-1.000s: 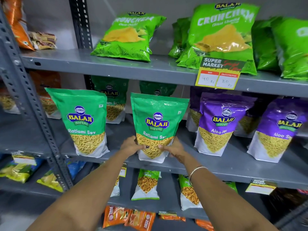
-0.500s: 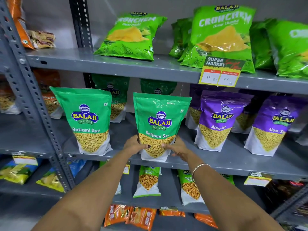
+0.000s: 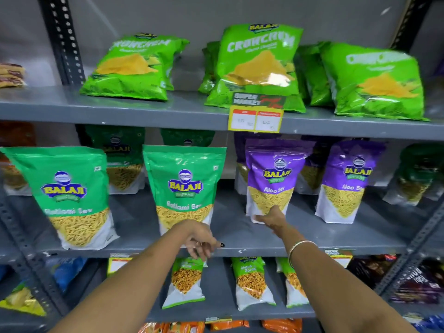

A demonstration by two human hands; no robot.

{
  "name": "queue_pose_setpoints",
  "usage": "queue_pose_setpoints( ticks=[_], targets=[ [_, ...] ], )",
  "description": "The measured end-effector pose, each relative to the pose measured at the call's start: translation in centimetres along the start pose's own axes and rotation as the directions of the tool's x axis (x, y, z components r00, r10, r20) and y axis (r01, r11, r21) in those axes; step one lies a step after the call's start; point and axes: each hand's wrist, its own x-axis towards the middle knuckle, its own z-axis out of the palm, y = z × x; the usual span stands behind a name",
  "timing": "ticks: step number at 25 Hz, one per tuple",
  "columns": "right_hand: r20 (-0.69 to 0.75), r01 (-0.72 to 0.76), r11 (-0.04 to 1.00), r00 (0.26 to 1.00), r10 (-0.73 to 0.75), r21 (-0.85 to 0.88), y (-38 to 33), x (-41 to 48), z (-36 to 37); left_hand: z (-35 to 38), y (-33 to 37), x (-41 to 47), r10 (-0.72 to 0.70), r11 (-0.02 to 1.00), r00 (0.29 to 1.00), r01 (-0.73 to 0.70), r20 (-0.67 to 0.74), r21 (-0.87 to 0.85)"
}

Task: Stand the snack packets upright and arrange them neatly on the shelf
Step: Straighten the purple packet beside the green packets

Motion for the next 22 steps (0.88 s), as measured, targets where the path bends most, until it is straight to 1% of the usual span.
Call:
queue_pose_setpoints(
  ticks=[1,2,3,4,6,8,9,11,12,13,15,16,19,20,22],
  targets=[
    [-0.051,-0.01,1.0,0.999,0.011,0.023,0.7,1.3,-1.7,0.7,1.9,1.0,0.063,0.997,0.997,-0.065,-0.05,-0.05],
    [-0.108,-0.013,0.998,0.994,0.018,0.054,1.4,2.6,-3.6,1.2,4.0,2.5,0.113,0.987,0.984,-0.127,-0.139,-0.096],
    [-0.136,-0.019,0.996,0.99,0.03,0.086,2.3,4.2,-5.1,1.8,5.9,4.1,0.149,0.974,0.954,-0.187,-0.259,-0.13],
    [-0.126,-0.01,0.995,0.992,0.023,0.099,3.0,5.8,-6.3,2.1,7.5,5.5,0.166,0.961,0.913,-0.235,-0.374,-0.148],
    [0.007,0.046,0.991,0.999,-0.047,0.122,6.1,11.7,-7.2,2.7,10.5,7.8,0.15,0.927,0.827,-0.308,-0.542,-0.213],
    [0.155,0.064,0.987,0.984,-0.087,0.15,6.7,14.0,-8.1,3.0,12.6,9.9,0.13,0.862,0.755,-0.407,-0.642,-0.303],
    [0.233,0.066,0.978,0.966,-0.112,0.198,6.3,13.5,-8.4,3.0,13.1,10.8,0.125,0.817,0.745,-0.452,-0.655,-0.358],
    [0.414,0.101,0.953,0.884,-0.218,0.287,5.1,11.8,-9.0,3.4,13.8,11.2,0.111,0.744,0.723,-0.515,-0.682,-0.425],
    [0.444,0.13,0.94,0.855,-0.267,0.316,4.9,11.4,-9.1,3.8,14.0,11.2,0.083,0.733,0.713,-0.517,-0.697,-0.442],
    [0.451,0.135,0.922,0.841,-0.3,0.363,5.1,11.3,-8.9,4.2,14.1,11.2,0.053,0.718,0.706,-0.519,-0.707,-0.464],
    [0.438,0.12,0.902,0.843,-0.313,0.415,5.8,11.1,-8.7,4.9,13.8,11.2,0.035,0.699,0.709,-0.521,-0.705,-0.49],
    [0.432,0.136,0.911,0.846,-0.312,0.39,6.0,10.4,-9.0,5.0,13.0,12.1,0.045,0.697,0.703,-0.531,-0.71,-0.482],
    [0.449,0.177,0.911,0.825,-0.345,0.373,6.7,8.3,-9.7,6.0,11.1,13.3,0.051,0.747,0.72,-0.487,-0.692,-0.452],
    [0.451,0.193,0.911,0.82,-0.353,0.364,6.6,7.2,-10.2,6.5,10.7,13.1,0.045,0.755,0.715,-0.482,-0.698,-0.445],
    [0.449,0.177,0.921,0.831,-0.33,0.348,6.8,5.6,-10.7,8.2,11.6,9.5,0.028,0.792,0.702,-0.45,-0.712,-0.413]
  ],
)
